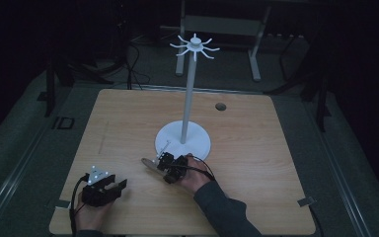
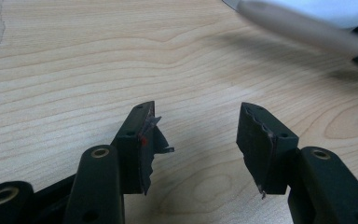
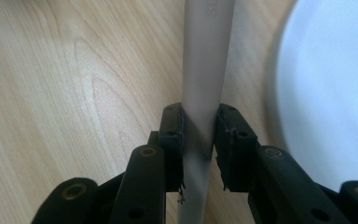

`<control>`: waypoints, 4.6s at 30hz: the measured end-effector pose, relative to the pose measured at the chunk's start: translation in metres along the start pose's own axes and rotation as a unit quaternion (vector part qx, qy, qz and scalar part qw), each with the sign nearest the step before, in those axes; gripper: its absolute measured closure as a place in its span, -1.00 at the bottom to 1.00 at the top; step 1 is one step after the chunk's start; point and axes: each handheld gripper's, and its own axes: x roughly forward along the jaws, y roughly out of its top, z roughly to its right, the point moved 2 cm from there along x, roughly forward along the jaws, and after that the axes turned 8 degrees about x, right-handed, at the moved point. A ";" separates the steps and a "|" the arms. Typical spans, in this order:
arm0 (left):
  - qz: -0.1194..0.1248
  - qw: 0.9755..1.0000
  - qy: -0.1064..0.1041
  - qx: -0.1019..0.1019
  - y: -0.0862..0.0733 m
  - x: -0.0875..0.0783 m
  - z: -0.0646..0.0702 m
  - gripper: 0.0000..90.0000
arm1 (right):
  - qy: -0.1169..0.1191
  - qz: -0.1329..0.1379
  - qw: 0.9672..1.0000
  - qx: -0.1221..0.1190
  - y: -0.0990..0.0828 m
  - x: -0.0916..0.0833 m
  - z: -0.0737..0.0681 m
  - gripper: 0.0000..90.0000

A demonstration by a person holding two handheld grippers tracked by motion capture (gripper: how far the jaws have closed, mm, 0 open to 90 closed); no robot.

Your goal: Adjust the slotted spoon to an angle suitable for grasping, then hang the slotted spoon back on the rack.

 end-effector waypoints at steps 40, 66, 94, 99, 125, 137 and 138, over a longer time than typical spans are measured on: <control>-0.005 1.000 0.000 0.005 0.000 0.003 0.002 0.06 | -0.052 0.277 0.950 0.130 -0.074 -0.104 0.045 0.63; -0.006 1.000 -0.003 0.006 -0.003 0.002 0.002 0.06 | -0.077 0.372 0.909 0.170 -0.106 -0.134 0.061 0.63; -0.004 1.000 -0.001 0.005 -0.002 0.002 0.002 0.05 | -0.100 0.427 0.882 0.172 -0.103 -0.152 0.065 0.64; -0.005 1.000 -0.001 0.006 -0.001 0.002 0.003 0.05 | -0.103 0.434 0.879 0.171 -0.102 -0.153 0.065 0.64; -0.001 1.000 0.002 0.009 0.000 0.002 0.003 0.05 | -0.110 0.465 0.866 0.146 -0.087 -0.166 0.066 0.64; -0.001 1.000 0.005 0.010 0.000 0.001 0.002 0.06 | -0.111 0.474 0.862 0.140 -0.075 -0.179 0.069 0.64; -0.001 1.000 0.005 0.010 0.000 0.001 0.002 0.06 | -0.111 0.476 0.861 0.140 -0.073 -0.181 0.070 0.64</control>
